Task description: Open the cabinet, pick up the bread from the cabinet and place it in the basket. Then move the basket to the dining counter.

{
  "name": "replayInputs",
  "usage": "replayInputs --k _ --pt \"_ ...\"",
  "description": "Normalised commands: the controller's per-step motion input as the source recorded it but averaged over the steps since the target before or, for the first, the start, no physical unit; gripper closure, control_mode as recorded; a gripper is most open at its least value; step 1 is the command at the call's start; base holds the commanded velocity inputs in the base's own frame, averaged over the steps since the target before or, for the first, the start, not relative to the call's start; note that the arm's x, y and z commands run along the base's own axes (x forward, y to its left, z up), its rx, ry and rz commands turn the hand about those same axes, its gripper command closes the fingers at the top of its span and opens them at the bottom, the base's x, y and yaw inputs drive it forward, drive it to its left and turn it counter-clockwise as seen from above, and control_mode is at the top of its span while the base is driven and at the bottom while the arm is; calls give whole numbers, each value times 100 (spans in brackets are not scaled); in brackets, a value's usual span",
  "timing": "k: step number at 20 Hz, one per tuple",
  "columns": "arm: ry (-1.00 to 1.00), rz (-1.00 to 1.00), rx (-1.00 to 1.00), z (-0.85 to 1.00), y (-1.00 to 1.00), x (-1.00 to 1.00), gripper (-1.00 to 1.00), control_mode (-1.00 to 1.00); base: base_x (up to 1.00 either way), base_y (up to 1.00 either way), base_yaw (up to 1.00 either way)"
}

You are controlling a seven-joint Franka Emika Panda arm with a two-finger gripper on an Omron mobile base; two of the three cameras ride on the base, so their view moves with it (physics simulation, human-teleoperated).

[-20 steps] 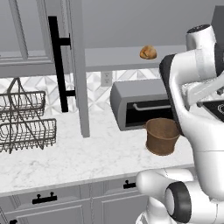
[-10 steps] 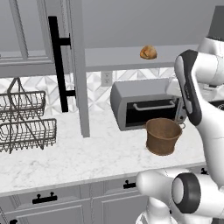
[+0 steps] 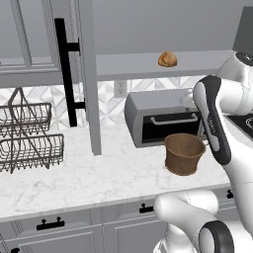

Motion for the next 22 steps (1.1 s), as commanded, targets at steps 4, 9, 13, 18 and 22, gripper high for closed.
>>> replayInputs --k 4,9,13,18,22 --pt "-16 37 -19 11 0 20 -100 -100 0 0 0" --pt "-7 19 -41 20 5 0 -100 -100 0 0 0" --pt "-2 0 -14 4 -4 7 -100 -100 0 0 0" --pt "-4 -7 25 3 -8 28 -100 -100 0 0 0" --pt "-11 -3 3 50 0 5 -100 -100 0 0 0"
